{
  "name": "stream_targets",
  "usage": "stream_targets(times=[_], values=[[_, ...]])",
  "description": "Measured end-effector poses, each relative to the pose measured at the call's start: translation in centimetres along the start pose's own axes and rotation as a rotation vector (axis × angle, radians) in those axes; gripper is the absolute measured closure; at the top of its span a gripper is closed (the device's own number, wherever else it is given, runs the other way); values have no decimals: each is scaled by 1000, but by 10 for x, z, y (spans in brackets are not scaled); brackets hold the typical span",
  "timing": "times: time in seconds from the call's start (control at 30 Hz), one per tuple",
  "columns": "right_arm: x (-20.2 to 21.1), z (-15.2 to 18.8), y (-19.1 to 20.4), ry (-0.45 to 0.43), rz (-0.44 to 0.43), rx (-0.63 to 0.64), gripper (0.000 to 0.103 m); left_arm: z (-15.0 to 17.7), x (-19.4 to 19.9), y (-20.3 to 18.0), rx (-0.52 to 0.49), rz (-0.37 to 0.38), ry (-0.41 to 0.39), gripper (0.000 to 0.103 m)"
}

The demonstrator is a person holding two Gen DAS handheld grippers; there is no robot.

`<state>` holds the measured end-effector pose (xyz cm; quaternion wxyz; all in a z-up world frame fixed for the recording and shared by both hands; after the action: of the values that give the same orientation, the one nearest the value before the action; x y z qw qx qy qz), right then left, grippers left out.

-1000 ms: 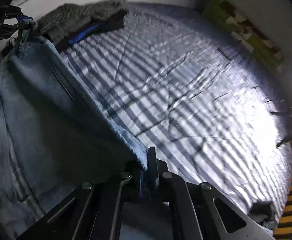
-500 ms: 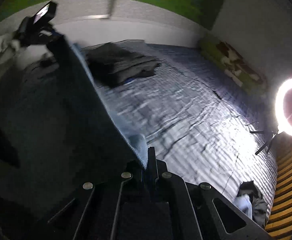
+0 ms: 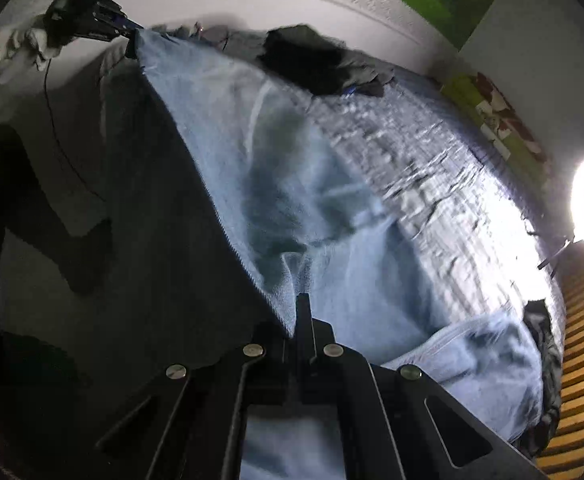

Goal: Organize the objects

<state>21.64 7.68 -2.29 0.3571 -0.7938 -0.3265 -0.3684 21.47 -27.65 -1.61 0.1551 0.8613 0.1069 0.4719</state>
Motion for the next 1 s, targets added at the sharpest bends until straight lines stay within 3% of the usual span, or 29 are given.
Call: stream_targets(times=[0.2,0.27,0.37,0.43,0.53,0.67,0.73,0.9,1.0], values=[[-23,21,26,70,68,82,101,31,-24,-20,-14,12,89,88],[-29,27,33,107,57,82,96,30,-25,-22,-15,11,96,83],[-22,30,32,104,28,47,94,32,-11,-18,-33,-6,101,82],[-11,32,22,97,-23,-6,92,31,6,-12,-18,-17,89,74],[17,41,1,51,-84,-126,83,17,31,-7,16,-7,34,64],[56,66,-46,-11,-46,-339,79,-18,63,-33,12,70,-60,39],[69,86,-70,-13,0,-448,78,-39,74,-62,-14,117,-99,29],[91,168,-155,14,92,-801,77,-90,87,-154,-125,303,-152,22],[100,201,-197,19,122,-937,76,-120,95,-220,-186,413,-176,19]])
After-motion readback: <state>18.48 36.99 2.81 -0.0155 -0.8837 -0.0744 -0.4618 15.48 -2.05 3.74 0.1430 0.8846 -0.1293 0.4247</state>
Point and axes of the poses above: each gripper's, at about its wrist camera, not at the fingertips, and x roughly against the way its jaws point, y to its left, z to its underside, the point moved 2 cm from there along -x, roughly the way its jaws point, and after that the axes turned 2 degrees about x, right-handed, at the moved point
